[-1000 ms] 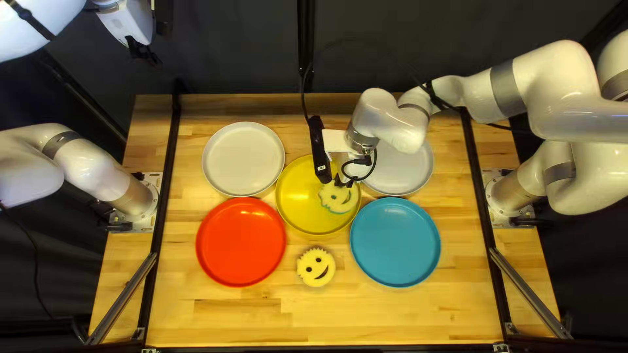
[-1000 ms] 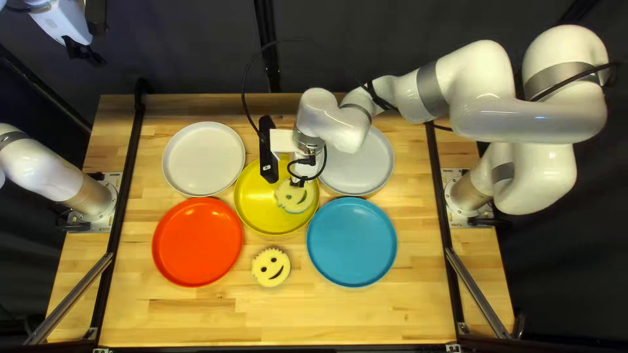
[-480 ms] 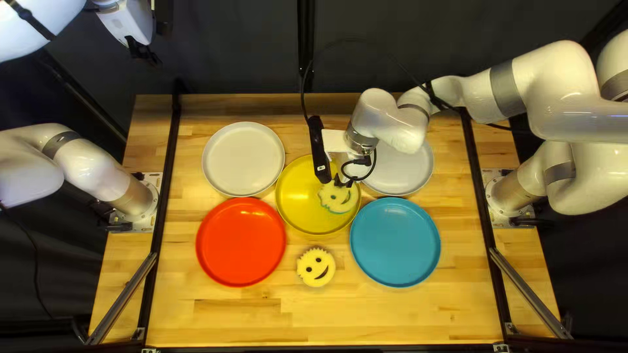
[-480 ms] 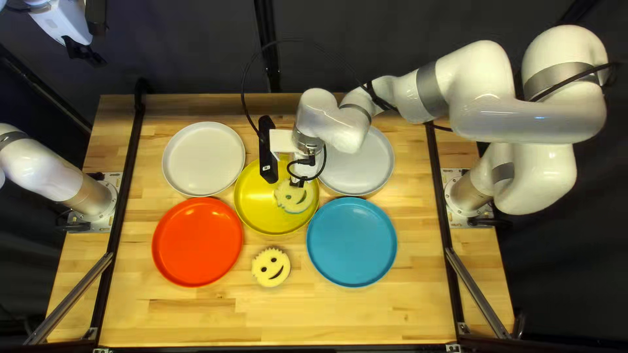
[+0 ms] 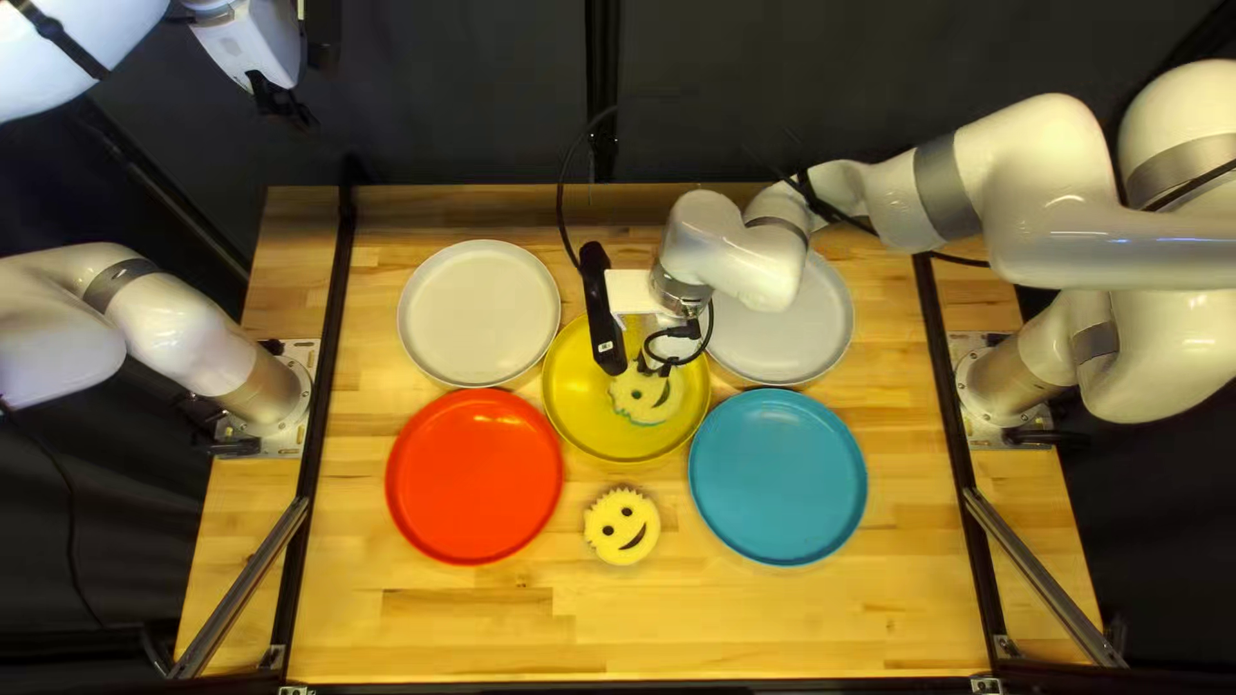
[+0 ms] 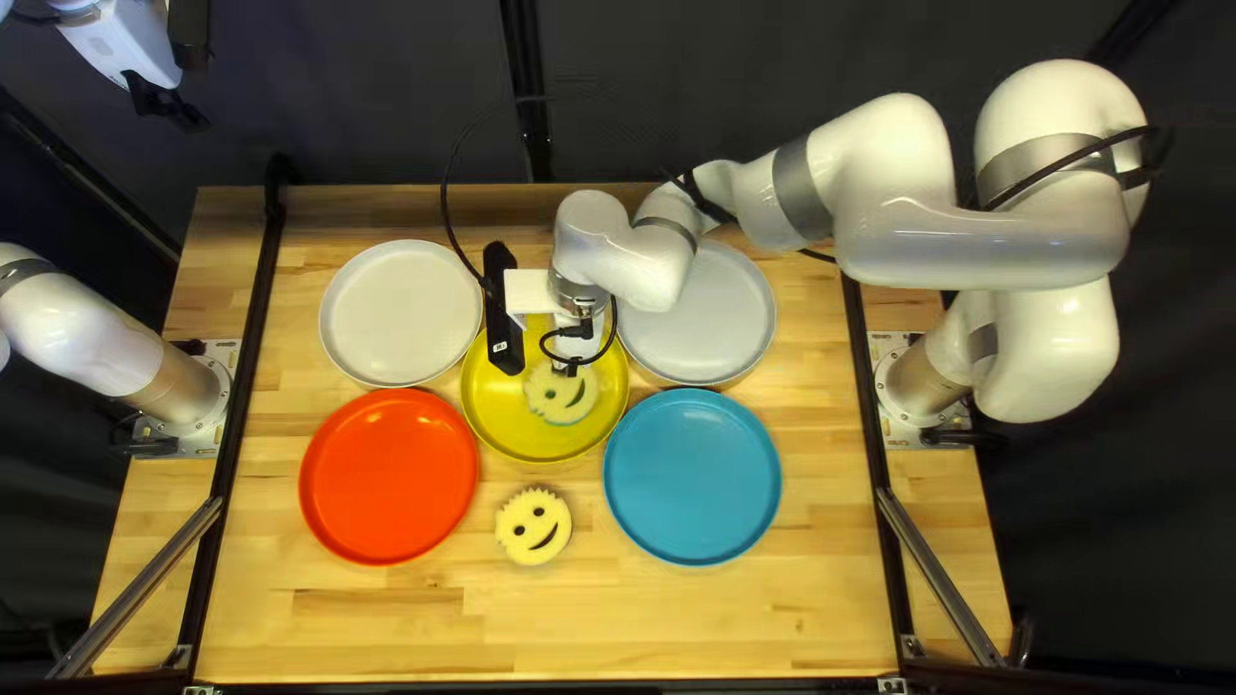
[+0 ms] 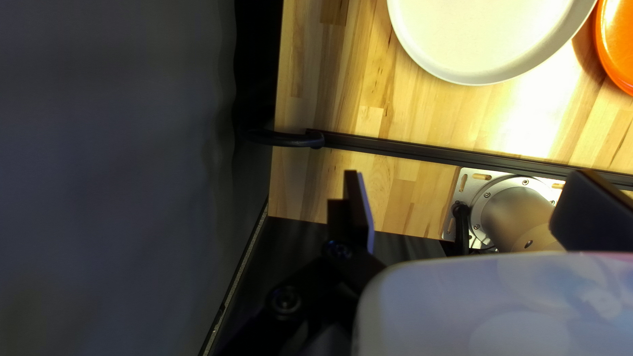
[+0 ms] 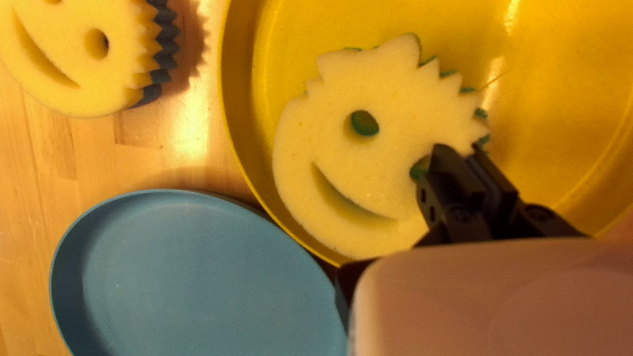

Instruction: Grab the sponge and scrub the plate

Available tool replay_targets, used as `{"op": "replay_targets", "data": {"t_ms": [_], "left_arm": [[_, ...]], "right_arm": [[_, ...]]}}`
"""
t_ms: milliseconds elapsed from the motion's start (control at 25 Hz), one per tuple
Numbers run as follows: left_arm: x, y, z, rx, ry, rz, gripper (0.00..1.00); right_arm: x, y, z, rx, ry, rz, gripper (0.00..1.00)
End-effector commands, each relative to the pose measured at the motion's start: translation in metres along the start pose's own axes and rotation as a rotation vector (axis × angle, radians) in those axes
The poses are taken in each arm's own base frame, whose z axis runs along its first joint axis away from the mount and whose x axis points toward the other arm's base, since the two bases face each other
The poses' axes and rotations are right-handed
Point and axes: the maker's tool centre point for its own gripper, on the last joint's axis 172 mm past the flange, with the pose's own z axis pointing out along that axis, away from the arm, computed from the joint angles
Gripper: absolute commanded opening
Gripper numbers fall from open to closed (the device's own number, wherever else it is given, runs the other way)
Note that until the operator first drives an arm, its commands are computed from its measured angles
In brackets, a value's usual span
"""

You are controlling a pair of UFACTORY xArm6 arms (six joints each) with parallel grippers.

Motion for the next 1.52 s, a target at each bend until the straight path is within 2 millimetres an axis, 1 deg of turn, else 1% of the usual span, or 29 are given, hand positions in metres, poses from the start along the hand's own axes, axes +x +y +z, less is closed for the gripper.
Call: {"op": "replay_targets", "data": {"t_ms": [40, 280, 400, 520, 720, 960, 1160, 1320, 1440, 1520], "left_arm": [[0.000, 0.000, 0.000, 0.000, 0.000, 0.000, 1.00], [0.000, 0.000, 0.000, 0.000, 0.000, 0.000, 1.00], [0.000, 0.000, 0.000, 0.000, 0.000, 0.000, 1.00], [0.000, 0.000, 0.000, 0.000, 0.000, 0.000, 1.00], [0.000, 0.000, 0.000, 0.000, 0.000, 0.000, 1.00], [0.000, 0.000, 0.000, 0.000, 0.000, 0.000, 1.00], [0.000, 0.000, 0.000, 0.000, 0.000, 0.000, 1.00], [0.000, 0.000, 0.000, 0.000, 0.000, 0.000, 1.00], [0.000, 0.000, 0.000, 0.000, 0.000, 0.000, 1.00], [0.000, 0.000, 0.000, 0.000, 0.000, 0.000, 1.00]], "right_arm": [[0.000, -0.004, 0.005, -0.006, 0.000, -0.008, 0.00], [-0.001, -0.013, 0.010, -0.033, -0.021, -0.012, 0.00], [-0.002, -0.011, 0.013, -0.051, -0.047, -0.003, 0.00], [-0.004, -0.006, 0.011, -0.064, -0.064, 0.009, 0.00], [-0.013, 0.014, 0.006, -0.075, -0.085, 0.033, 0.00], [-0.025, 0.051, 0.002, -0.068, -0.088, 0.057, 0.00], [-0.029, 0.068, 0.000, -0.083, -0.072, 0.057, 0.00], [-0.026, 0.068, -0.001, -0.103, -0.051, 0.043, 0.00], [-0.028, 0.065, 0.000, -0.113, -0.043, 0.032, 0.00], [-0.028, 0.058, 0.002, -0.116, -0.039, 0.024, 0.00]]}}
